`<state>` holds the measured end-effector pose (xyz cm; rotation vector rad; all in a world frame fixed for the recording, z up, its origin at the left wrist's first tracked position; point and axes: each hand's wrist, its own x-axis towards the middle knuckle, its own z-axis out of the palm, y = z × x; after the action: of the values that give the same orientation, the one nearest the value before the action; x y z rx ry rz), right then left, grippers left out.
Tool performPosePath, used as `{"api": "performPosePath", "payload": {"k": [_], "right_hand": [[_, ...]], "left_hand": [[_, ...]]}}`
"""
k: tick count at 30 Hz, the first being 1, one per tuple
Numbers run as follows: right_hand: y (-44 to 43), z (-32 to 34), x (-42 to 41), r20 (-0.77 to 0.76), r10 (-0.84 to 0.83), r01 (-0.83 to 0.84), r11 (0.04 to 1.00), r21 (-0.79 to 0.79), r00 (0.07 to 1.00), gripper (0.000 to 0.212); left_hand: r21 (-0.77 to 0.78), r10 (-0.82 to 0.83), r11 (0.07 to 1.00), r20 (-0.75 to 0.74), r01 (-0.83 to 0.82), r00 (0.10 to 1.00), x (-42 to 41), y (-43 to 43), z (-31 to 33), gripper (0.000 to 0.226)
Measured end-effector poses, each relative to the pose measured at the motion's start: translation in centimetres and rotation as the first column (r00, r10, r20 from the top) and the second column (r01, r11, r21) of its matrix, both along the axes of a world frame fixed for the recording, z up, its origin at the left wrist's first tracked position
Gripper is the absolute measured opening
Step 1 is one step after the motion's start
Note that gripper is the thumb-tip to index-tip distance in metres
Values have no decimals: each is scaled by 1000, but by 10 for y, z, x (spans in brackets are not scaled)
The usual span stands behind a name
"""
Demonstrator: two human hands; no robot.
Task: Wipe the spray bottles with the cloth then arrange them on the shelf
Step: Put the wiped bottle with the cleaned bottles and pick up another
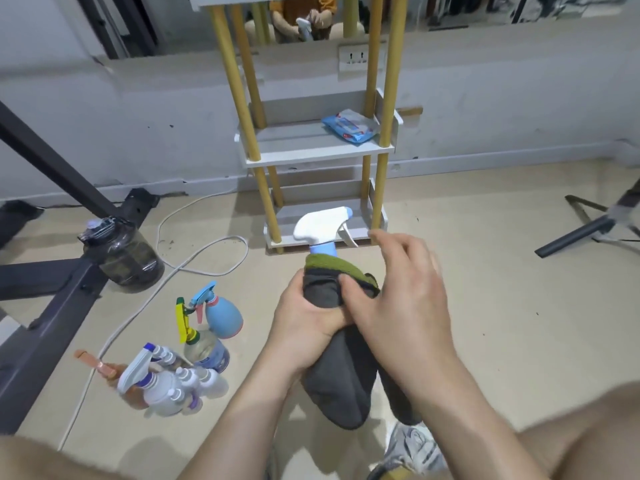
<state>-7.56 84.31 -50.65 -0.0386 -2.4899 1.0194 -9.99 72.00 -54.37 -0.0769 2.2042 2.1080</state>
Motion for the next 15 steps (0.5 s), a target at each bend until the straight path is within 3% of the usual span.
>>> {"api": "performPosePath", "payload": {"k": [1, 2, 4, 6, 10, 11, 13, 15], "right_hand": [[-3, 1, 9, -163, -45, 56, 997, 61, 986, 34], [-8, -1, 18, -205, -26, 46, 995, 93, 978, 31], [-21, -12, 31, 48, 106, -110, 987, 118, 993, 47], [-25, -27, 33, 377, 224, -246, 969, 11, 899, 69], [-5, -28, 8, 395, 462, -340, 876, -342, 794, 102], [3, -28, 3, 381, 516, -349, 835, -426, 768, 108], [13, -31, -1, 324, 583, -373, 767, -522, 745, 109], [16, -36, -1, 314, 556, -379, 793, -476, 770, 101]], "left_hand": [[23, 78, 997, 28, -79, 997, 0, 1, 0, 55], [56, 156, 986, 71, -160, 985, -2, 2, 0, 55], [106, 239, 960, 170, -259, 956, -7, 0, 2, 55], [156, 180, 963, 224, -218, 958, -2, -2, 9, 40], [250, -104, 968, 262, 37, 960, 10, -12, 18, 25], [184, -185, 973, 268, 138, 945, 9, -20, 20, 29], [-172, -289, 924, 265, 341, 920, 2, -37, 31, 48], [-565, -195, 779, 192, 270, 962, -11, -50, 38, 65]]}}
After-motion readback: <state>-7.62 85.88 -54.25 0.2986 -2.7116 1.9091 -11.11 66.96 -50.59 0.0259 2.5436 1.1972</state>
